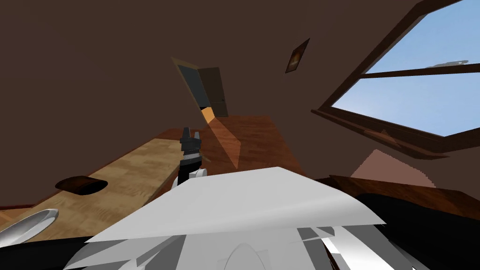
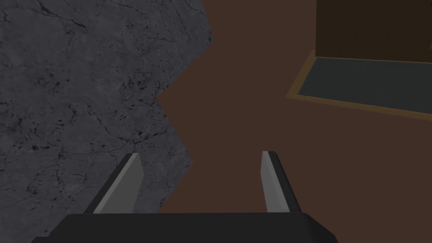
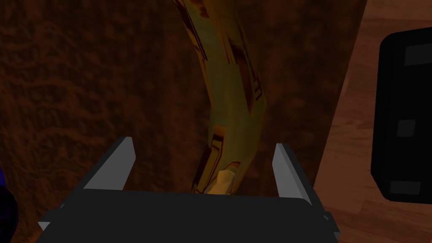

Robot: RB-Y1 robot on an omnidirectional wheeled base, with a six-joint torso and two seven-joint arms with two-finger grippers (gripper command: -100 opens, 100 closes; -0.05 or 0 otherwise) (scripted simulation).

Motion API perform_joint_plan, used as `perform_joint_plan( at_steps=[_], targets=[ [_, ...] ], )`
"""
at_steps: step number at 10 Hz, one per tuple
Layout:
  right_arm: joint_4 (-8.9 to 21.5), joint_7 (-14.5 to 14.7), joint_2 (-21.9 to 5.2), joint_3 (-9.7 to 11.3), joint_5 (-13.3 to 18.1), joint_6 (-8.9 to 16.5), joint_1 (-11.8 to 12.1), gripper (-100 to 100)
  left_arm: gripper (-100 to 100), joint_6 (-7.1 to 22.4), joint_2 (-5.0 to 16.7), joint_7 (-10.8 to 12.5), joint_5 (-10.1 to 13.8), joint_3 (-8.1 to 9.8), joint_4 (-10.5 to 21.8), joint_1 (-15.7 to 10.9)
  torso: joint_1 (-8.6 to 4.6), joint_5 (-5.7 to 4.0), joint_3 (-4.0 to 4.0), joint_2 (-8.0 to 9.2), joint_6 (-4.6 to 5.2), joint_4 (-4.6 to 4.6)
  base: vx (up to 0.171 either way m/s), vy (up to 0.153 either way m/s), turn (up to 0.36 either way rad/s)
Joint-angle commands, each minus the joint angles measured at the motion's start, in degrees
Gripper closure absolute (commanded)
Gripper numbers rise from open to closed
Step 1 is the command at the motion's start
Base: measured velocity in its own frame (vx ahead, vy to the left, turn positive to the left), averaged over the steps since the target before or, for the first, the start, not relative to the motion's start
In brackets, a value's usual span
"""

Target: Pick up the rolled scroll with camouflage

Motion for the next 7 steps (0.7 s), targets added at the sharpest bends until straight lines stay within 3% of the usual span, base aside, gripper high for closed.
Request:
perform_joint_plan(
  at_steps=[1,2,3,4,5,7],
  targets=[
    [2.1,-1.57,1.33,0.31,1.89,-1.02,-1.34,-100,0,0.0,0.0,0.0,0.0,0.0,0.0,0.0,0.0,0.0,0.0,0.0,0.0,0.0,-0.068,0.034,0.144],
    [3.7,-4.1,3.4,0.58,4.02,-2.38,-2.93,-100,0,0.0,0.0,0.0,0.0,0.01,0.0,0.01,-0.06,-0.02,-0.01,-0.04,0.06,0.0,-0.076,0.051,0.287],
    [4.83,-4.25,3.4,0.58,4.75,-2.38,-2.93,-100,0,0.0,0.0,0.0,0.0,0.0,0.0,0.0,-0.03,-0.03,0.0,-0.02,-0.01,0.01,-0.058,0.047,0.141],
    [3.72,-3.82,3.05,0.53,4.06,-1.89,-2.58,-100,0,0.0,0.0,0.0,0.0,0.01,0.0,0.01,-0.04,0.0,-0.03,-0.06,0.07,-0.01,-0.019,0.016,-0.001],
    [3.83,-3.99,3.08,0.5,4.15,-2.03,-2.54,100,0,0.0,0.01,0.0,0.0,0.01,0.0,0.02,-0.13,-0.02,-0.09,-0.17,0.07,-0.03,0.0,0.0,0.0],
    [3.81,-4.0,3.1,0.5,4.13,-2.05,-2.53,100,0,0.0,0.01,0.0,0.0,0.02,0.0,0.02,-0.24,-0.06,-0.14,-0.26,0.04,-0.05,0.0,0.0,0.0]
  ],
)
